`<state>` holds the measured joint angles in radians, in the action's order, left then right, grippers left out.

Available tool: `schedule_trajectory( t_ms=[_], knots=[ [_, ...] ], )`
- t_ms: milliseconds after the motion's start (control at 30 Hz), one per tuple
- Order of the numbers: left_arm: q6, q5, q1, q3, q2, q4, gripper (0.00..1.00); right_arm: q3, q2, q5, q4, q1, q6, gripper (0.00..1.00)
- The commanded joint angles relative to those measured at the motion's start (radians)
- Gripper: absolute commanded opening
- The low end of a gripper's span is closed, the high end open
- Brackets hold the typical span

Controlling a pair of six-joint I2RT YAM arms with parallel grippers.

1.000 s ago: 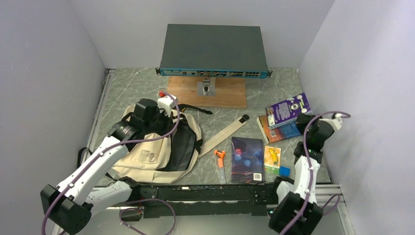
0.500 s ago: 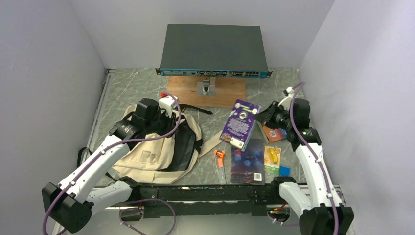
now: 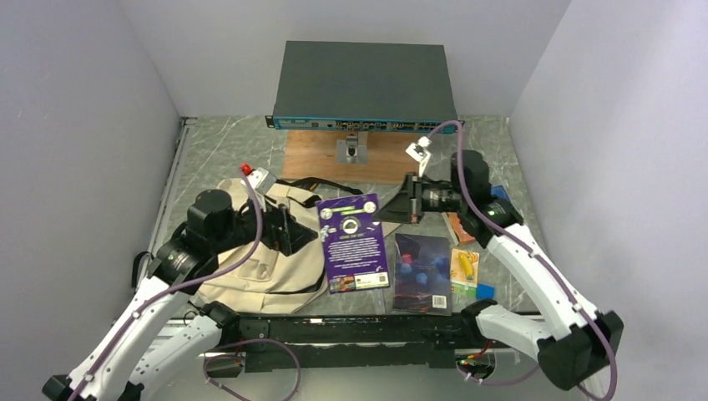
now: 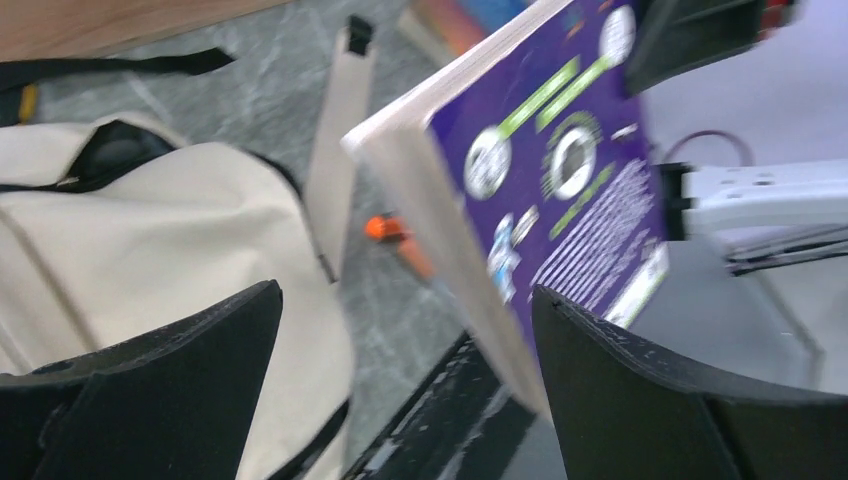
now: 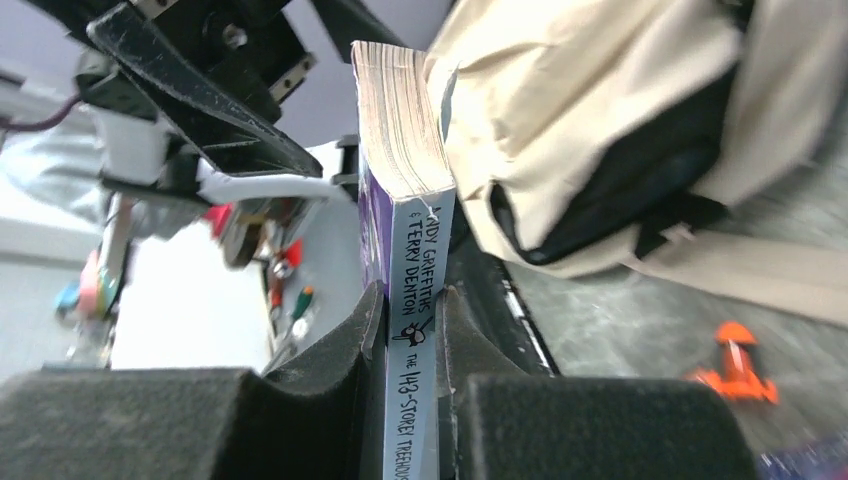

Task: Pack the student bag
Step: Pick up the book from the center of the board.

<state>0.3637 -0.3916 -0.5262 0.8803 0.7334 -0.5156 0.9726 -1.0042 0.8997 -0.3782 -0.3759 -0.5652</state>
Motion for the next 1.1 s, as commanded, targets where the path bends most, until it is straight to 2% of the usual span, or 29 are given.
schedule_trajectory(
  t_ms=[0, 133, 200, 267, 333, 467, 533, 700, 767, 833, 867, 967, 1033, 1067],
  knots=[
    [0.216, -0.151, 0.003, -0.037, -0.068, 0.158, 1.0, 0.06, -0.065, 0.122, 0.373, -0.114, -0.169, 0.0],
    [0.389, -0.108, 0.004, -0.093, -0.153, 0.175, 1.0, 0.007, -0.13, 0.186, 0.711, -0.164, -0.399, 0.0],
    [0.475, -0.134, 0.003, -0.154, -0.225, 0.277, 1.0, 0.002, -0.159, 0.196, 0.796, -0.193, -0.456, 0.0],
    [0.558, -0.144, 0.004, -0.211, -0.294, 0.36, 1.0, 0.007, -0.183, 0.197, 0.834, -0.215, -0.48, 0.0],
    [0.595, -0.139, 0.003, -0.211, -0.332, 0.36, 1.0, 0.01, -0.191, 0.192, 0.848, -0.226, -0.488, 0.0],
    [0.648, -0.193, 0.003, -0.225, -0.345, 0.416, 1.0, 0.011, -0.215, 0.199, 0.877, -0.235, -0.501, 0.0],
    [0.651, -0.208, 0.003, -0.217, -0.331, 0.42, 0.96, 0.026, -0.237, 0.212, 0.878, -0.244, -0.504, 0.0],
    [0.587, -0.182, 0.003, -0.152, -0.3, 0.309, 0.64, 0.098, -0.268, 0.195, 0.702, -0.261, -0.382, 0.0],
    [0.555, -0.116, 0.003, -0.115, -0.303, 0.232, 0.44, 0.12, -0.284, 0.183, 0.664, -0.264, -0.365, 0.0],
    [0.558, -0.003, 0.004, -0.105, -0.327, 0.162, 0.18, 0.1, -0.289, 0.153, 0.726, -0.266, -0.419, 0.0],
    [0.574, 0.045, 0.004, -0.116, -0.345, 0.165, 0.12, 0.085, -0.287, 0.133, 0.761, -0.265, -0.449, 0.02],
    [0.612, 0.106, 0.003, -0.146, -0.377, 0.235, 0.0, 0.067, -0.285, 0.072, 0.809, -0.271, -0.521, 0.19],
    [0.627, 0.146, 0.003, -0.147, -0.382, 0.243, 0.0, 0.001, -0.264, 0.006, 0.922, -0.274, -0.609, 0.35],
    [0.647, 0.188, 0.004, -0.142, -0.387, 0.235, 0.0, -0.061, -0.24, -0.06, 0.981, -0.274, -0.672, 0.47]
  ],
)
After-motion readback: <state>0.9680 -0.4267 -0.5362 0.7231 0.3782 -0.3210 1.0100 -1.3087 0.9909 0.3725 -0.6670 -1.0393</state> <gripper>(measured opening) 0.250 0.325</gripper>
